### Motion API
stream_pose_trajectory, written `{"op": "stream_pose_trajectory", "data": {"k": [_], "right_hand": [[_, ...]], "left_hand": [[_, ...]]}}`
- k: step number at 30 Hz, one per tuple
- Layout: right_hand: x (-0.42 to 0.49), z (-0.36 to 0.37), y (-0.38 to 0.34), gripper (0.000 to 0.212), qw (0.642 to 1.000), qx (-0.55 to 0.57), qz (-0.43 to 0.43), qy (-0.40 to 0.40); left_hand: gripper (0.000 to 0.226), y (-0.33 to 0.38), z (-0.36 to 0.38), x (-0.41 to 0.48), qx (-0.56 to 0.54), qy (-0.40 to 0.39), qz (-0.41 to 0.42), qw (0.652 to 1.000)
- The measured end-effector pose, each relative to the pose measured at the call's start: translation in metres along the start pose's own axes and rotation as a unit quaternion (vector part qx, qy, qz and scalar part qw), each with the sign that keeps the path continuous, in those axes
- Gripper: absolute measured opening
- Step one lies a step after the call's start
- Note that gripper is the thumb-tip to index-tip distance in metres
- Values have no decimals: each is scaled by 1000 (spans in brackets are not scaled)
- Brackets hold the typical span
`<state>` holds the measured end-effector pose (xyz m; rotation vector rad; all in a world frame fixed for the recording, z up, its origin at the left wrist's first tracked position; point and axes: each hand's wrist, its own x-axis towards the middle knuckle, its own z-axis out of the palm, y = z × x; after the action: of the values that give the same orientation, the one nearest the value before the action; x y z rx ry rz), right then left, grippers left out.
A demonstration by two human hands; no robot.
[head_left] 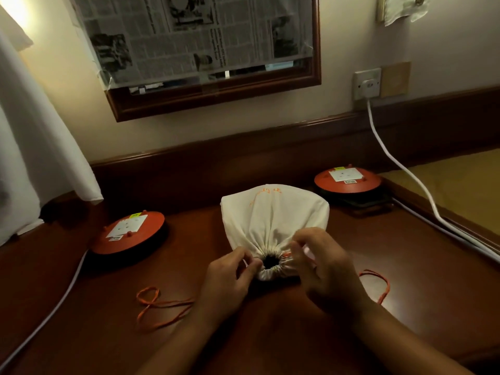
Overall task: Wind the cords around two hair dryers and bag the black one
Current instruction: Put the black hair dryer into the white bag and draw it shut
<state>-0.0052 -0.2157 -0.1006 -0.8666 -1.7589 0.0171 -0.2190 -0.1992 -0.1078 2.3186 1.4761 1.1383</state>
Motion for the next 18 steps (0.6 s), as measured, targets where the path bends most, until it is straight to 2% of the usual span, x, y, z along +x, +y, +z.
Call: {"op": "stream_pose_trajectory", "data": {"k": [4,10,12,14,18], "right_hand": [[4,14,16,29,973,-184,18,-140],[6,12,23,33,935,-298,3,-193],[12,5,25,26,925,-302,11,-229],[23,-4,26,16,940,-257,44,-221],[43,-24,24,23,962,-193,86,-174]], "left_hand": [[10,-1,-18,12,63,-74,34,995],[17,3,-29,28,144,-107,88,980],[19,6,-34,33,146,-115,94,978],[25,9,-41,37,144,-120,96,978],[24,16,-59,40,72,-71,57,993]]}}
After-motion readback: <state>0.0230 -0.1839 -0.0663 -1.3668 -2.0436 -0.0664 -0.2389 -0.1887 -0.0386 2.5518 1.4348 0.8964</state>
